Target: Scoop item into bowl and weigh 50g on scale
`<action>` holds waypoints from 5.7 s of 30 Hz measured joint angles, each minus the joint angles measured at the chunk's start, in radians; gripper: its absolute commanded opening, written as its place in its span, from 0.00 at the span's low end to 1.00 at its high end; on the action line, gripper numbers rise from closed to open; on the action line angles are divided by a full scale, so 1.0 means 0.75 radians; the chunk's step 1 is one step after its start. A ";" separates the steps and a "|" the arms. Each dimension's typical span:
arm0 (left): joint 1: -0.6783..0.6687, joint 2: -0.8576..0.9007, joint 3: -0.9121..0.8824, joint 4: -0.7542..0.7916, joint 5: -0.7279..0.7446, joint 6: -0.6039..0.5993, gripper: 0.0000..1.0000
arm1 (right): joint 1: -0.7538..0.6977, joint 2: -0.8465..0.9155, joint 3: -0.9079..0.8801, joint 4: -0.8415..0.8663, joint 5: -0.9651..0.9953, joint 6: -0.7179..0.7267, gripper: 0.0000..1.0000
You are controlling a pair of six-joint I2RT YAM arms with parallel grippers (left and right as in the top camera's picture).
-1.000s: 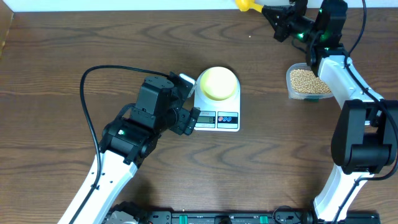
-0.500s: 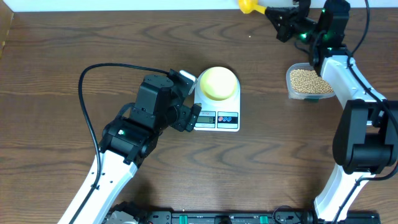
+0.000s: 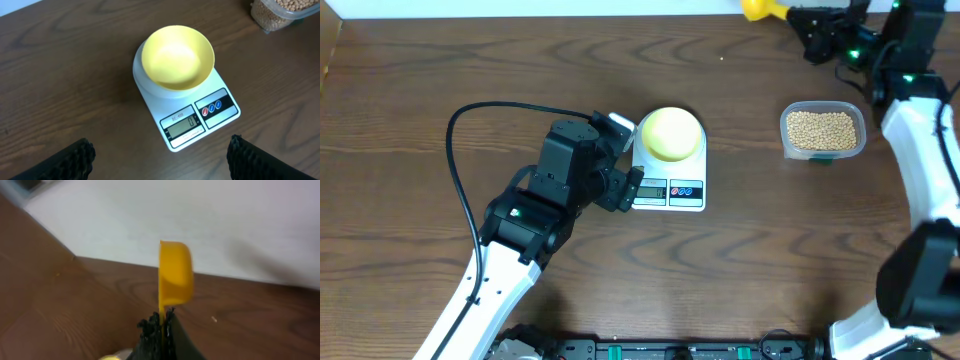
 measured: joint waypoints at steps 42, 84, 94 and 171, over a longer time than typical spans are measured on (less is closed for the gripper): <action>0.000 0.000 0.000 0.001 0.004 0.000 0.87 | -0.011 -0.158 -0.028 -1.023 1.045 -0.268 0.01; 0.000 0.000 0.000 0.001 0.005 0.000 0.87 | -0.102 0.010 -0.061 -1.064 0.609 -0.365 0.01; 0.000 0.000 0.000 0.001 0.005 0.000 0.87 | -0.283 0.026 -0.069 -1.081 0.392 -0.369 0.01; 0.000 0.000 0.000 0.001 0.005 0.000 0.87 | 0.204 0.026 -0.075 -0.719 -0.335 -0.280 0.01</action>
